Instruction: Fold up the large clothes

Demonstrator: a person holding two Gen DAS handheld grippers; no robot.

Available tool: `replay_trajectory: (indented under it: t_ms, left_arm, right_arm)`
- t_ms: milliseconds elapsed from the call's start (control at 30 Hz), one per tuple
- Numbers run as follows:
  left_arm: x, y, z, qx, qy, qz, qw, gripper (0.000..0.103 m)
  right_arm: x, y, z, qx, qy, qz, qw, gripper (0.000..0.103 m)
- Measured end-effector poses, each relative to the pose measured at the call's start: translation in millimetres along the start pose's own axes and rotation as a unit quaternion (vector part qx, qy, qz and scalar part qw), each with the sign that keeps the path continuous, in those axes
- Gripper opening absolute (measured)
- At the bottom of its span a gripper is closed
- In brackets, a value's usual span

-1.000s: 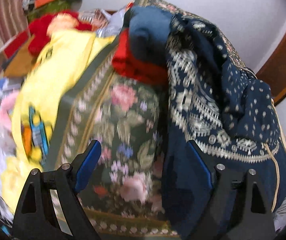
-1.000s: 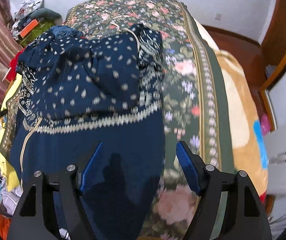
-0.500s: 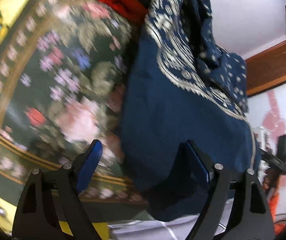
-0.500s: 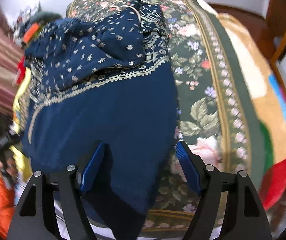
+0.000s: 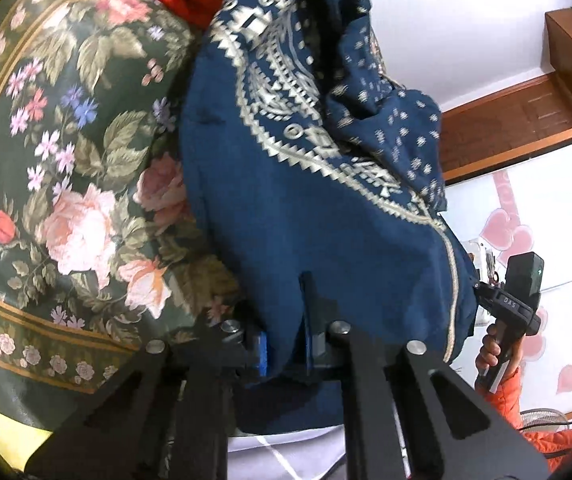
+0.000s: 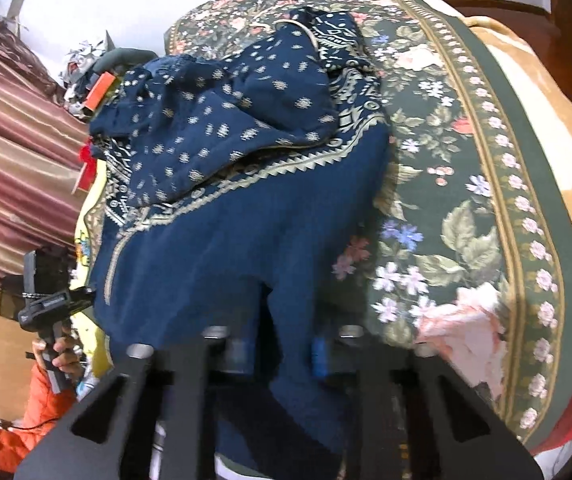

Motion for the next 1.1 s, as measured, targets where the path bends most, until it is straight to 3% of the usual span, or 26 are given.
replay_trajectory:
  t_ms: [133, 300, 467, 733, 900, 1100]
  left_arm:
    - [12, -23, -14, -0.023, -0.026, -0.007, 0.9994, 0.010]
    - [40, -46, -48, -0.041, -0.066, -0.008, 0.9970, 0.009]
    - [80, -63, -90, -0.062, -0.126, -0.020, 0.9899, 0.009]
    - [112, -80, -162, -0.058, -0.186, -0.012, 0.9808, 0.008]
    - [101, -85, -202, -0.066, -0.199, -0.063, 0.9757, 0.008]
    - [54, -62, -231, -0.062, -0.179, -0.147, 0.9709, 0.008]
  right_arm:
    - [9, 13, -13, 0.020, -0.019, -0.005, 1.000, 0.010]
    - [29, 26, -44, 0.032, -0.071, -0.001, 0.997, 0.009]
    - [48, 34, -89, 0.039, -0.123, -0.002, 0.992, 0.009]
    - [66, 30, -160, 0.028, -0.175, -0.005, 0.984, 0.009]
    - [48, 14, -196, 0.014, -0.169, 0.010, 0.986, 0.009]
    - [-4, -17, -213, -0.011, -0.119, 0.025, 0.993, 0.009]
Point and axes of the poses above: each gripper's, at about its wrist camera, not at the fingertips, and x roughly against the way its jaws point, y to its left, z to its underside, the point moved 6 cm from there along -x, roughly the way its jaws point, and after that the axes turned 6 degrees about y, right-handed, at the moved point
